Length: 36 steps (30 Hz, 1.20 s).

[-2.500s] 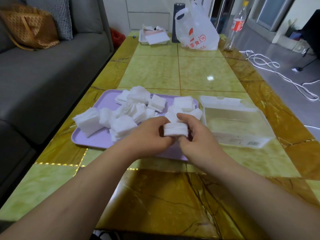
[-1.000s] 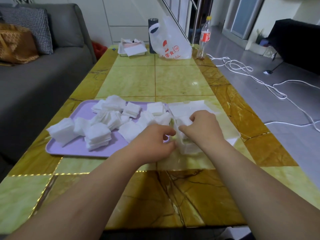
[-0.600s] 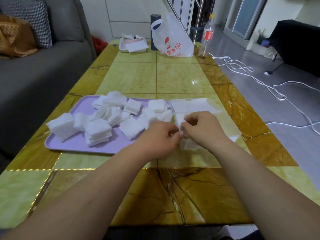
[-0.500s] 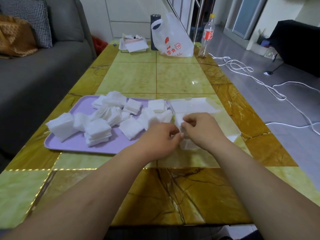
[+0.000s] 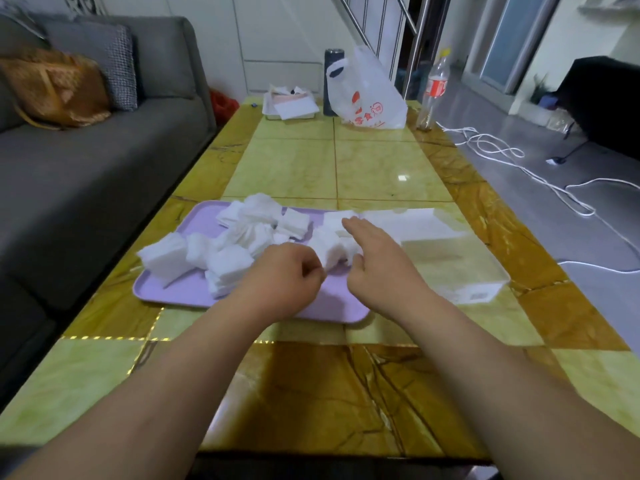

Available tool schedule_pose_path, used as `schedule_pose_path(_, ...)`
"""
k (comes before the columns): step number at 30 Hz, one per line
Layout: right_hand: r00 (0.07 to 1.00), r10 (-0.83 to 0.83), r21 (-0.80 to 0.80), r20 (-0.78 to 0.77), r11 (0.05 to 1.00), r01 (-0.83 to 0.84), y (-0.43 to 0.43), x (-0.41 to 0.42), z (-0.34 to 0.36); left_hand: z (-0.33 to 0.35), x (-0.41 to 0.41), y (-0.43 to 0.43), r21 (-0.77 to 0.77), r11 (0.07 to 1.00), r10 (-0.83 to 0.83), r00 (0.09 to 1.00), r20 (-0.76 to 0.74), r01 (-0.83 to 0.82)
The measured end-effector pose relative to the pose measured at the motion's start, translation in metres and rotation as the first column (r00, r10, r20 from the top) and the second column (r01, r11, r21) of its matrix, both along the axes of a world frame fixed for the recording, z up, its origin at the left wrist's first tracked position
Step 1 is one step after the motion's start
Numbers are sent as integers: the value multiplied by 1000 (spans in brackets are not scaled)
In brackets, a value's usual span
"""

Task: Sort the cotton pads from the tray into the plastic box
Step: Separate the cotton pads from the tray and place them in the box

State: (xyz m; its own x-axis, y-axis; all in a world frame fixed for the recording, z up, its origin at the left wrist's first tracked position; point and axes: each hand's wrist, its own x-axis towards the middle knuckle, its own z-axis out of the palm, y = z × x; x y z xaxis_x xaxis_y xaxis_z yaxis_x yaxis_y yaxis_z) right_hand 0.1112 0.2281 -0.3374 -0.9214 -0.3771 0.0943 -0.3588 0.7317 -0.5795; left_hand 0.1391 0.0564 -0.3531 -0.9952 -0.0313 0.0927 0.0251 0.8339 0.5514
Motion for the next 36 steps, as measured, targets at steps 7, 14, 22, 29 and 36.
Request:
schedule_pose_path(7, 998, 25, 231, 50, 972, -36, -31, -17, -26, -14, -12, -32, 50, 993, 103, 995, -6, -102)
schedule_pose_path(14, 991, 106, 90, 79, 989, -113, -32, -2, -22, -20, -21, -23, 71, 997, -20, 998, 58, 15)
schedule_pose_path(22, 995, -65, 601, -81, 793, 100, -27, -20, -24, -20, -22, -24, 65, 997, 29, 999, 41, -31)
schedule_pose_path(29, 999, -18, 647, -37, 761, 38, -24, -17, -19, -14, -14, -30, 98, 994, 44, 998, 39, -48)
schedule_pose_path(36, 997, 71, 601, 13, 796, -65, -13, -14, -12, -7, -11, -34, 65, 994, 92, 996, 23, -93)
